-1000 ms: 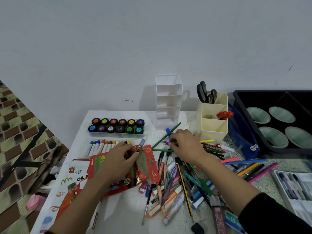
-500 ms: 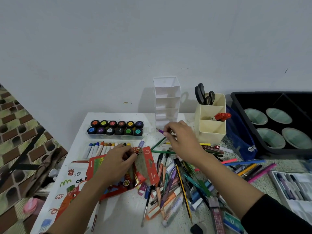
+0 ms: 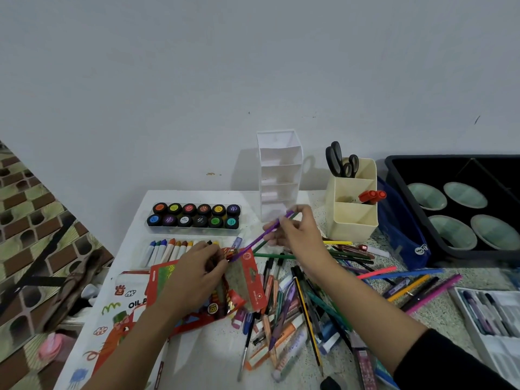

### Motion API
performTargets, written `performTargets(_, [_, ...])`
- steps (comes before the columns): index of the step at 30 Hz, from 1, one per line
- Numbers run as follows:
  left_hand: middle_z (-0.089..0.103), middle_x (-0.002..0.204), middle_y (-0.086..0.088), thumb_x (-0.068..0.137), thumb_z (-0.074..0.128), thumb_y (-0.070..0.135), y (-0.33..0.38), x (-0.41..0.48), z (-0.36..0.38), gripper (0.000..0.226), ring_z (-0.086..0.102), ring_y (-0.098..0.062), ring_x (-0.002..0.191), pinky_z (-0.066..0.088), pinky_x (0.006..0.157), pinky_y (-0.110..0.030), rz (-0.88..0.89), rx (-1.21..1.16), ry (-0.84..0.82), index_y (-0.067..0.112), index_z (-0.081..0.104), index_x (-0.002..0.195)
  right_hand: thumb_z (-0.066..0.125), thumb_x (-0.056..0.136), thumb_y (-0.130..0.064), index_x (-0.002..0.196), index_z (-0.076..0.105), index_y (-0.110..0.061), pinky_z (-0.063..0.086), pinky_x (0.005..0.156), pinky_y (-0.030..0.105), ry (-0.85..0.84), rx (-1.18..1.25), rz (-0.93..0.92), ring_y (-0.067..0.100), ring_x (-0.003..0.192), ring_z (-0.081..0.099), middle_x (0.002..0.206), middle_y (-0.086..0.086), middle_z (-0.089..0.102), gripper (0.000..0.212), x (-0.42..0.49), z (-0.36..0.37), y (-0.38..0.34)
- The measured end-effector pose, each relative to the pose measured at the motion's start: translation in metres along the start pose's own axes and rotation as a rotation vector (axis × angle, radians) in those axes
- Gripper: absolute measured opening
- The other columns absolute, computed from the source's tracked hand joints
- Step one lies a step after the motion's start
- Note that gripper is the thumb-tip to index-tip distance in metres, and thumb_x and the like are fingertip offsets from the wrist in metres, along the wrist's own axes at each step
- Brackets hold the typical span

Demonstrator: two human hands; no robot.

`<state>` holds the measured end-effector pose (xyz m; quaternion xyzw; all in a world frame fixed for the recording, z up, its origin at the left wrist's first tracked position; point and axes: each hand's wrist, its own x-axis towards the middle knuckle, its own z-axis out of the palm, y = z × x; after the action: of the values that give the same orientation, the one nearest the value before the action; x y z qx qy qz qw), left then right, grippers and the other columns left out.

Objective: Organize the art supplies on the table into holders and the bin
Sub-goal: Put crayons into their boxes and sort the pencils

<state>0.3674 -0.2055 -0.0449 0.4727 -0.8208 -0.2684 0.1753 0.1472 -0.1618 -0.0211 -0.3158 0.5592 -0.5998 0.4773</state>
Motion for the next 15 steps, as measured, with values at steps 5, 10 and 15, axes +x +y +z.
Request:
performTargets(5, [0.058, 0.085, 0.005, 0.099, 0.054, 0.029, 0.003, -0.002, 0.001, 0.019, 0.053, -0.007, 0.081, 0.044, 0.067, -0.021, 0.004, 0.004, 0.017, 0.021, 0.056, 0.082, 0.047, 0.101, 0.005, 0.104, 0.043, -0.009, 0.063, 0.072, 0.036, -0.021, 0.091, 0.208, 0.041, 0.085, 0.073, 0.098, 0.031, 0.07, 0.014, 0.002, -0.01, 0.011])
performTargets(10, [0.062, 0.081, 0.002, 0.099, 0.054, 0.029, 0.009, 0.0, -0.002, 0.021, 0.057, -0.014, 0.079, 0.052, 0.072, -0.039, -0.014, 0.016, 0.036, 0.018, 0.056, 0.081, 0.081, 0.081, -0.005, 0.085, 0.071, -0.004, 0.06, 0.071, 0.033, -0.114, -0.501, -0.006, 0.026, 0.076, 0.073, 0.089, 0.017, 0.073, 0.011, 0.004, -0.015, 0.018])
performTargets(15, [0.06, 0.08, 0.005, 0.098, 0.054, 0.032, 0.013, 0.002, 0.0, 0.02, 0.056, -0.012, 0.078, 0.052, 0.073, -0.037, 0.021, 0.069, 0.013, 0.022, 0.054, 0.081, 0.078, 0.084, -0.033, 0.092, 0.079, -0.025, 0.042, 0.079, 0.034, -0.226, -1.206, -0.457, 0.017, 0.091, 0.052, 0.089, -0.005, 0.067, 0.012, 0.004, -0.002, 0.023])
